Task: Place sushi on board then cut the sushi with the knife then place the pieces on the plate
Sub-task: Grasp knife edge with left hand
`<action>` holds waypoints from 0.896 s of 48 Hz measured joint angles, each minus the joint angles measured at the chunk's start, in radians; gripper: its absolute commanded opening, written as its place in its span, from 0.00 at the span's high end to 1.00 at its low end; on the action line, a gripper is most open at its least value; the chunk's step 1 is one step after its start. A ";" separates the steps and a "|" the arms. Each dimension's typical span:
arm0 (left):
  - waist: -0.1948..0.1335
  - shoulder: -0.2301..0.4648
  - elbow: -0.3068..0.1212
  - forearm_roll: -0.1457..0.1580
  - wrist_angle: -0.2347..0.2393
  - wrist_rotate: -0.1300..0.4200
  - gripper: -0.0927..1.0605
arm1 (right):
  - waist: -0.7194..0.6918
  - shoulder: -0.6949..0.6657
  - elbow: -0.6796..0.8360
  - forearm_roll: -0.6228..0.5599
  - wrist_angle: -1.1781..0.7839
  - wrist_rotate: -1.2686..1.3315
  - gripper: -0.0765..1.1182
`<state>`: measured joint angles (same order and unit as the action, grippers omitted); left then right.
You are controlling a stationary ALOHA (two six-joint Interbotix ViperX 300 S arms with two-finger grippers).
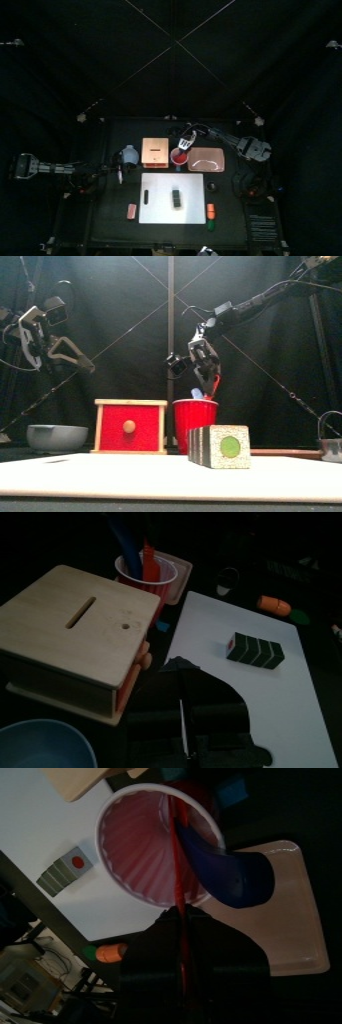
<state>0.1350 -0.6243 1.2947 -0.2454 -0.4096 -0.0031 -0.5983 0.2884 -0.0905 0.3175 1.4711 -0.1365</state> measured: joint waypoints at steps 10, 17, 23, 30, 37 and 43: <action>0.000 -0.002 0.000 0.000 0.000 0.000 0.93 | 0.000 -0.023 -0.055 -0.005 0.031 0.006 0.67; -0.002 -0.002 0.000 0.000 0.000 0.000 0.93 | 0.000 -0.072 -0.089 -0.003 0.048 0.009 0.67; -0.002 -0.009 0.000 -0.002 0.000 0.002 0.93 | 0.000 -0.117 -0.091 -0.005 0.054 0.009 0.67; -0.002 -0.031 0.000 0.000 0.000 0.000 0.93 | 0.002 -0.187 -0.081 -0.005 0.054 0.008 0.67; -0.003 -0.069 -0.002 -0.002 0.000 0.000 0.93 | 0.018 -0.284 -0.067 -0.018 0.041 0.008 0.67; -0.006 -0.097 0.000 -0.002 0.000 0.002 0.93 | 0.074 -0.394 -0.020 -0.075 -0.020 0.009 0.67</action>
<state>0.1289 -0.7210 1.2947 -0.2470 -0.4096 -0.0015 -0.5246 -0.1058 -0.1104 0.2424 1.4511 -0.1273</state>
